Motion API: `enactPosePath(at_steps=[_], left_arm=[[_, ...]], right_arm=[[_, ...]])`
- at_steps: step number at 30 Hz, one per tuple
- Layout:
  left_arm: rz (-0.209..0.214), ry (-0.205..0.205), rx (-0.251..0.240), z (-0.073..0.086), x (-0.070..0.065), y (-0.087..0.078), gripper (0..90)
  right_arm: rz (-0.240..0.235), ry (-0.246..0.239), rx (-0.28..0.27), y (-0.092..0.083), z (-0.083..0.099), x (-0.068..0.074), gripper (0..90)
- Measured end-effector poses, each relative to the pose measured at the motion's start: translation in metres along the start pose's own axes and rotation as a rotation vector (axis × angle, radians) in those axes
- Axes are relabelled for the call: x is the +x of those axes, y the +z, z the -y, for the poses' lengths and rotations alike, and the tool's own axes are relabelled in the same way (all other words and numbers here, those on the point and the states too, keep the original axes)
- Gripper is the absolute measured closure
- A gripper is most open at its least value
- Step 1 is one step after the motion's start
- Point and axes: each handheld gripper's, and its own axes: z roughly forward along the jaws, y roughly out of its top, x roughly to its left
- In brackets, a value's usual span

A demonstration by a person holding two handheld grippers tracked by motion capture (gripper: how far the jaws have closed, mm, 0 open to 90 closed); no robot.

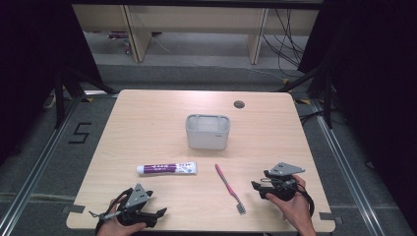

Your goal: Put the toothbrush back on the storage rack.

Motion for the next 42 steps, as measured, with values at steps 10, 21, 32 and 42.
enactPosePath(at_steps=[10, 21, 32, 42], left_arm=[[-0.002, -0.002, -0.001, 0.0, 0.0, 0.0, 22.8], [-0.003, -0.002, -0.002, 0.0, 0.0, 0.0, 22.8], [0.0, 0.002, -0.006, 0.0, 0.0, 0.0, 22.8], [-0.002, -0.005, -0.01, 0.0, 0.0, 0.0, 22.9]], right_arm=[[-0.009, 0.008, -0.012, -0.001, -0.001, 0.001, 35.2], [-0.043, 0.003, -0.035, -0.003, -0.005, 0.012, 48.7], [-0.135, -0.051, -0.046, -0.001, -0.01, 0.029, 77.6], [-0.217, -0.126, -0.013, 0.007, -0.01, 0.05, 89.9]])
